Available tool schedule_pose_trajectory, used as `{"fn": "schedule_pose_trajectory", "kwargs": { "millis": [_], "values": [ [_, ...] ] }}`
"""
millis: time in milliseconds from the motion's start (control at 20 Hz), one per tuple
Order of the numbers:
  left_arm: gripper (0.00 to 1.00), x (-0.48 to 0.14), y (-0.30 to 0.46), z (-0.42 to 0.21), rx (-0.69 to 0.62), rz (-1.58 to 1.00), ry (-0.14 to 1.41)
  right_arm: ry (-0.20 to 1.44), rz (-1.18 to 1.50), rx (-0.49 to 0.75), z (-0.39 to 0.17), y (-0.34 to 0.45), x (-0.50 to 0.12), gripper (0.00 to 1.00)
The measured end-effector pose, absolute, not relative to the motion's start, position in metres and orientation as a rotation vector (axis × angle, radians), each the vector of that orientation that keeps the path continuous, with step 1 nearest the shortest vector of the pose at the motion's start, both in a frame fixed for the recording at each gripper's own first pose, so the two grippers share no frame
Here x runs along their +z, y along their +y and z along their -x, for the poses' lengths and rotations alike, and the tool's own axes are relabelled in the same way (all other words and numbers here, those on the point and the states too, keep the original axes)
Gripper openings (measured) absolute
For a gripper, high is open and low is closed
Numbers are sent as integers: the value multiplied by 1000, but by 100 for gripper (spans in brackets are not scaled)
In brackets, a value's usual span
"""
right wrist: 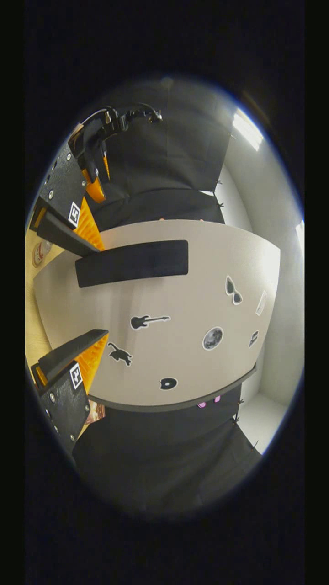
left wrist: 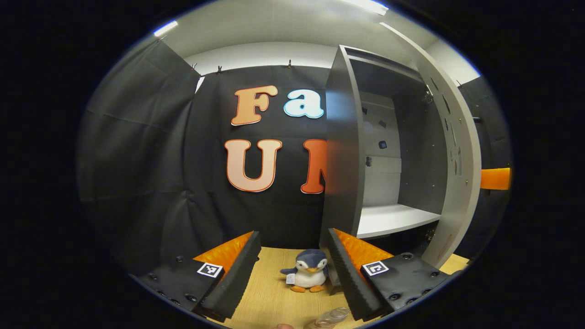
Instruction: Open the cabinet door with the right hand, grasp the bottle in the cabinet with the left hand and place it on the coaster, then close the cabinet door with the right hand.
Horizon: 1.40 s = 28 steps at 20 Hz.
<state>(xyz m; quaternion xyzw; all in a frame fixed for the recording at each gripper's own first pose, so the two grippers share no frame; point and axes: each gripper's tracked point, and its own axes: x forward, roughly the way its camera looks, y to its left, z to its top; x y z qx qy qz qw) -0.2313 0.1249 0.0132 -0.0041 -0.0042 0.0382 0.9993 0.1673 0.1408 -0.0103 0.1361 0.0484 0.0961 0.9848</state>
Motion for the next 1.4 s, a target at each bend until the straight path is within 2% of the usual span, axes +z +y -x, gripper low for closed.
{"fn": "schedule_pose_trajectory", "kwargs": {
  "millis": [650,750,800,1000,1400],
  "values": [
    [95,14,164,198,54,9,-4,73,-277,148,-214,167,-19,92],
    [95,14,165,190,37,-1,-1,71,-272,139,-222,170,-19,89],
    [96,13,166,187,30,-3,3,73,-277,140,-226,172,-19,92],
    [95,9,166,175,6,4,17,89,-323,119,-227,171,-22,93],
    [95,0,175,158,-11,14,40,81,-211,30,-247,169,-36,94]
  ]
}}
